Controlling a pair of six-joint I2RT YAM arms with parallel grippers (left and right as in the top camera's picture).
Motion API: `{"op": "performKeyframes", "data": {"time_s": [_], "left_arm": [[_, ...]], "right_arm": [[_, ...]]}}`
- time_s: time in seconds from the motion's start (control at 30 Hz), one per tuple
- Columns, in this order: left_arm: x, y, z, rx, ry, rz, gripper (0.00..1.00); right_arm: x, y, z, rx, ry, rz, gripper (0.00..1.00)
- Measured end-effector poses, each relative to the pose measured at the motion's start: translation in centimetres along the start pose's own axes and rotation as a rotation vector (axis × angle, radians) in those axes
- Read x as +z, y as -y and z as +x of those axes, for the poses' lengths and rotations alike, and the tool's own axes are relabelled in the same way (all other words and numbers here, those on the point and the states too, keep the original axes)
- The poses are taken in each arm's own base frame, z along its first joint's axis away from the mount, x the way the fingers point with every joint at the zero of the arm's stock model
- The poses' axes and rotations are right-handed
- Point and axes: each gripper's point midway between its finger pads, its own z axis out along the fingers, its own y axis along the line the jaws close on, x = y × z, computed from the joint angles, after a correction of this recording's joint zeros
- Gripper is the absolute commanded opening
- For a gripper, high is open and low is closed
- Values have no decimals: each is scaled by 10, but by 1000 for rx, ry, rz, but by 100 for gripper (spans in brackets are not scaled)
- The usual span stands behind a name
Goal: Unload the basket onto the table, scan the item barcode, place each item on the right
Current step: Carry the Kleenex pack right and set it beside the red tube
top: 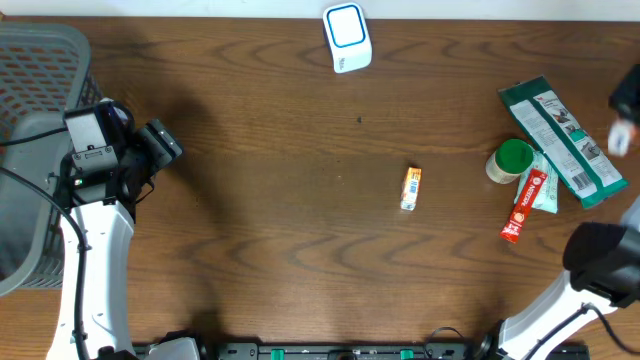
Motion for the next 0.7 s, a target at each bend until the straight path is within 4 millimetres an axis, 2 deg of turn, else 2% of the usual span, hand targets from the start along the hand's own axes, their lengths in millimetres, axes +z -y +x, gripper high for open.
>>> {"op": "performKeyframes", "data": {"time_s": [0.13,0.23,0.27,0.3,0.33,0.43,0.5,0.6,0.7], "left_arm": [[0,0,0,0,0,0,85],[0,0,0,0,0,0,85],[0,0,0,0,0,0,85],[0,0,0,0,0,0,85],[0,0,0,0,0,0,85],[0,0,0,0,0,0,85],[0,0,0,0,0,0,85],[0,0,0,0,0,0,85],[0,0,0,0,0,0,85]], "right_arm": [[76,21,12,56,-114,112,1],[116,23,27,71,-173,126,1],[126,22,33,74,-190,126,8],[135,21,37,73,-200,122,38],[144,19,42,73,-210,120,99],[165,14,56,74,-238,105,99],[169,11,62,73,-256,91,99],[169,3,65,58,-274,42,99],[159,-5,64,47,-293,-9,99]]}}
